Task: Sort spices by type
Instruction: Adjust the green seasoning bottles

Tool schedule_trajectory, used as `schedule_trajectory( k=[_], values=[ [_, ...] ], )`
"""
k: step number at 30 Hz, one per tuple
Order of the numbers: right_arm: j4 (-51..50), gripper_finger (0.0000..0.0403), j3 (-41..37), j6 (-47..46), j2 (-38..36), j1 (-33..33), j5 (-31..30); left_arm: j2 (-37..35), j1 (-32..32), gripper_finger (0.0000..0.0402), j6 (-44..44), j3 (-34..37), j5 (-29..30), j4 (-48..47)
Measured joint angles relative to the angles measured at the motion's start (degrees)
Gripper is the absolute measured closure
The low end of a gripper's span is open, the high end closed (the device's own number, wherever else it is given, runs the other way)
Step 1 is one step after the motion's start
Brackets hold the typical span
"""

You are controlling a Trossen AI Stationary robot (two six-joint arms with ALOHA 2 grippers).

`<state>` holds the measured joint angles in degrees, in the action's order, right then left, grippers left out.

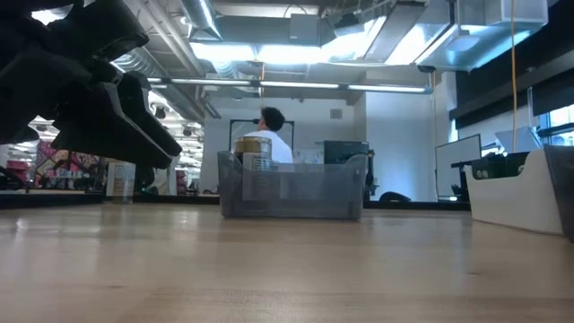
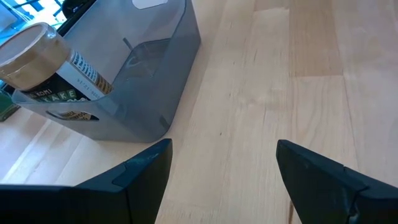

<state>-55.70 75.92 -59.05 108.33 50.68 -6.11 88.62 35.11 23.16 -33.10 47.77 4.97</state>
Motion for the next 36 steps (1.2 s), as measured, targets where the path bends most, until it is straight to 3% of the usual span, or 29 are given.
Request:
schedule_trajectory(
  k=[11, 23, 36],
  values=[
    [-4.3, 0.0128, 4.8, 1.1, 0.4, -0.1, -0.4, 0.0, 0.0, 0.0117, -0.1, 0.0, 0.0, 0.0],
    [-4.4, 0.0128, 6.1, 18.7, 0.7, -0.1, -0.4, 0.0, 0.0, 0.0117, -0.6, 0.0, 0.0, 0.0],
    [0.3, 0.0128, 1.8, 17.6, 0.3, 0.0, -0.6, 0.0, 0.0, 0.0117, -0.7, 0.0, 0.0, 0.0]
  ],
)
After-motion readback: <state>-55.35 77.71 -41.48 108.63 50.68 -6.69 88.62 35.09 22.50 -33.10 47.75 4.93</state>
